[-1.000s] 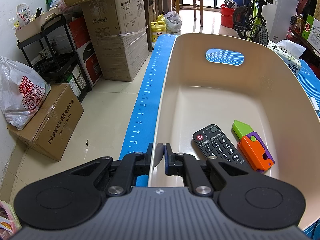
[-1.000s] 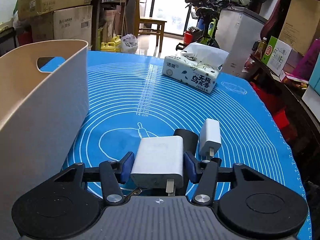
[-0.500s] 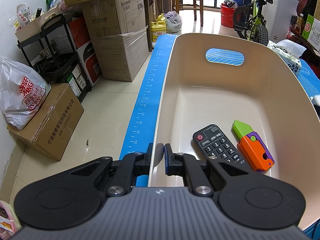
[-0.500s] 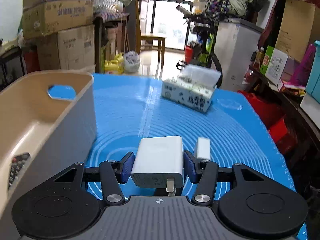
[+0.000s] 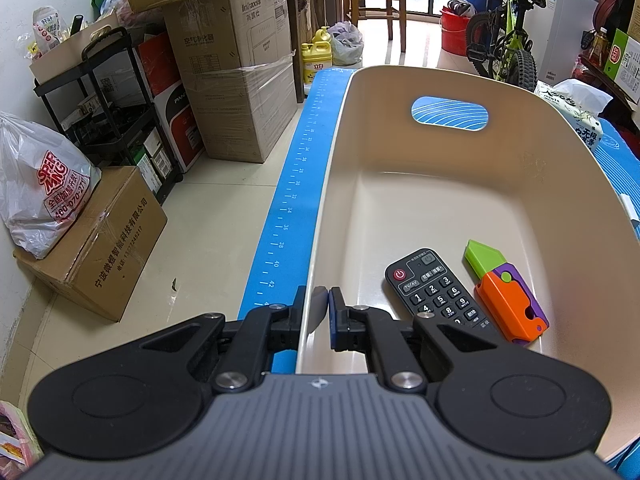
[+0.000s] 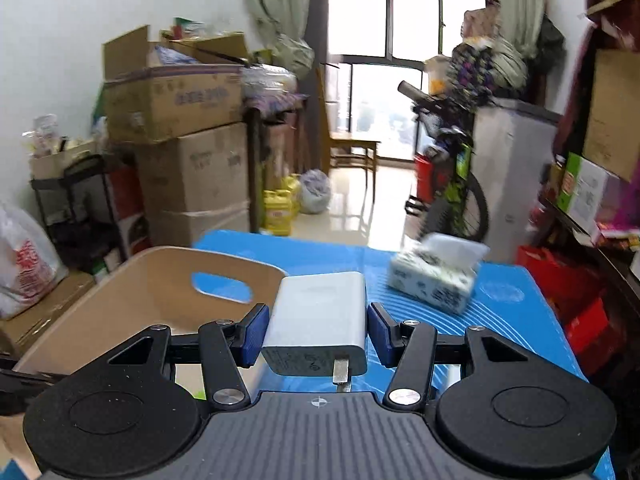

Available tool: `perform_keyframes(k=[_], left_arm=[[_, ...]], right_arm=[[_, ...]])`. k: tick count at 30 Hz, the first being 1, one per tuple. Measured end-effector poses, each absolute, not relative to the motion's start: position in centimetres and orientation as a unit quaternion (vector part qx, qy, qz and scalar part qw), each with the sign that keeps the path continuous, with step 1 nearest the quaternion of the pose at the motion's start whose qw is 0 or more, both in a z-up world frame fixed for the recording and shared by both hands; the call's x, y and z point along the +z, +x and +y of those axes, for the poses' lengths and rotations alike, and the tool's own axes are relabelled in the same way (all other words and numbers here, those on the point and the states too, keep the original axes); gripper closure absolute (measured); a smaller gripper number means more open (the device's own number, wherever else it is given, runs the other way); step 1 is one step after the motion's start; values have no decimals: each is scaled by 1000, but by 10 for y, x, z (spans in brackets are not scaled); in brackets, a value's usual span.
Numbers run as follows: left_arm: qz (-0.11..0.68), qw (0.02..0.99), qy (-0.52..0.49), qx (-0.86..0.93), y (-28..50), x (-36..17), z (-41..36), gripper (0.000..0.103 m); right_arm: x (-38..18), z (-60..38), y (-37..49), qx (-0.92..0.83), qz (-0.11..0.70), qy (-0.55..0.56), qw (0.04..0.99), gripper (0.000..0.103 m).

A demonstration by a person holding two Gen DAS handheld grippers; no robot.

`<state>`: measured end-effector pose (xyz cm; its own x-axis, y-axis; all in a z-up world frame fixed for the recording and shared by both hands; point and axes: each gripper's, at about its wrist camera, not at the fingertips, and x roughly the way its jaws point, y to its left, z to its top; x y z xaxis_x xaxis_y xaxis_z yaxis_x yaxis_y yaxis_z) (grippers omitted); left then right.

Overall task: Organize rigid objects
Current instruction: 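Carry the white charger over the bin and open the right gripper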

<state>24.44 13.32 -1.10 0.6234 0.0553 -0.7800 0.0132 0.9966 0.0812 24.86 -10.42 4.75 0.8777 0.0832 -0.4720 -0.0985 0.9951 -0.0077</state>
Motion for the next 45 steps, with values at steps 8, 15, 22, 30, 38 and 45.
perform_keyframes(k=[8,15,22,30,38,45], left_arm=[[434,900,40,12,244,-11,133,92],[434,900,40,12,244,-11,133,92],[435,900,40,13,243,-12,132,92],[435,899,43,13,242,-15,133,92],[439,897,44,13,242,-18,132,93],[440,897,42,13,244,-18,133,93]], right_arm=[[49,-53,266,101,260,-56,959,46],[24,-13,288,128,315,-100,935,46],[-3,7,295,147,369,-130,908,46],[-18,21,308,170,441,-169,865,46],[-34,35,313,177,495,-213,824,48],[-22,25,307,175,472,-193,842,31]])
